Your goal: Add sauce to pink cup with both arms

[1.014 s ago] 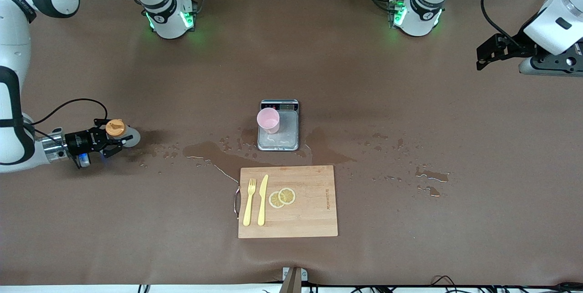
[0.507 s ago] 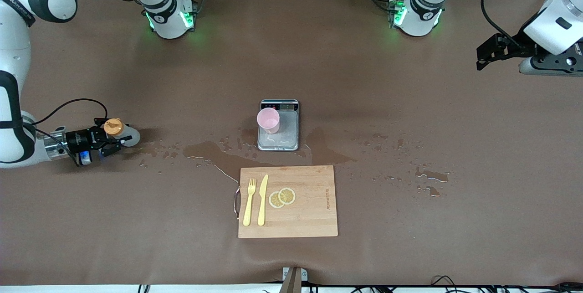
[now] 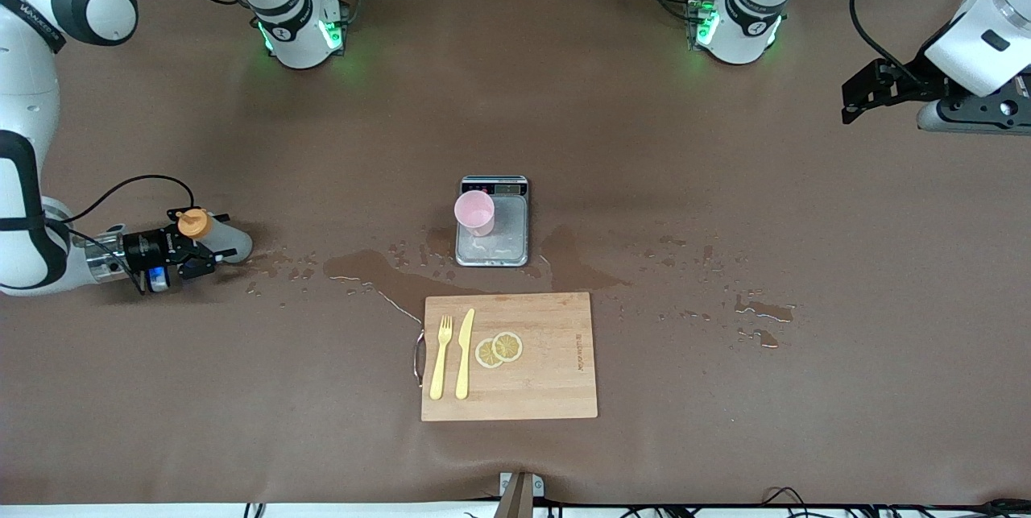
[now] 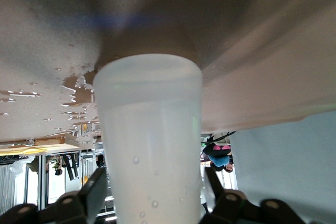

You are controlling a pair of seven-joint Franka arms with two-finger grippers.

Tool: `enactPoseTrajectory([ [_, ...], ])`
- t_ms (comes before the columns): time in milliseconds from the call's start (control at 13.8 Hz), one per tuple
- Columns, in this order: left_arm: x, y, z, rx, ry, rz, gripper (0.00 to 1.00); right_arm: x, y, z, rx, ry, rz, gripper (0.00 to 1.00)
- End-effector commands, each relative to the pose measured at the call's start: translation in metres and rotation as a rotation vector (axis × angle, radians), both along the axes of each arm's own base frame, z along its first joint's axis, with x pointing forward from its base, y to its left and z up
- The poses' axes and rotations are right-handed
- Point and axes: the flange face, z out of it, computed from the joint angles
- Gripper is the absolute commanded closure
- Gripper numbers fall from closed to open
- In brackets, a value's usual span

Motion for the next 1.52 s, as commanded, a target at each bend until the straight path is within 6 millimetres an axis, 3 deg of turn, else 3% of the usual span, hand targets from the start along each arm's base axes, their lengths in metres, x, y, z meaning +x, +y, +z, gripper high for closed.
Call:
enactPoseTrajectory([
  [0,-0.003,0.000,0.006,-0.017,0.001,0.002,0.00,0.006,-0.010,0.013,0.018,-0.019,-0.031,0.00],
  [579,-0.003,-0.003,0.006,-0.017,0.002,-0.006,0.00,0.038,-0.049,0.098,-0.065,-0.053,-0.040,0.00],
  [869,-0.003,-0.003,0.007,-0.018,-0.001,-0.007,0.00,0.049,-0.055,0.149,-0.142,-0.078,-0.050,0.00],
  [1159,-0.003,0.001,0.006,-0.018,0.001,-0.002,0.00,0.067,-0.048,0.206,-0.220,-0.147,-0.038,0.00],
  [1303,-0.003,0.001,0.005,-0.018,0.002,-0.002,0.00,0.074,-0.033,0.237,-0.247,-0.194,-0.014,0.00],
  [1448,-0.003,0.001,0.005,-0.017,0.004,-0.002,0.00,0.082,-0.002,0.264,-0.303,-0.221,0.050,0.00],
])
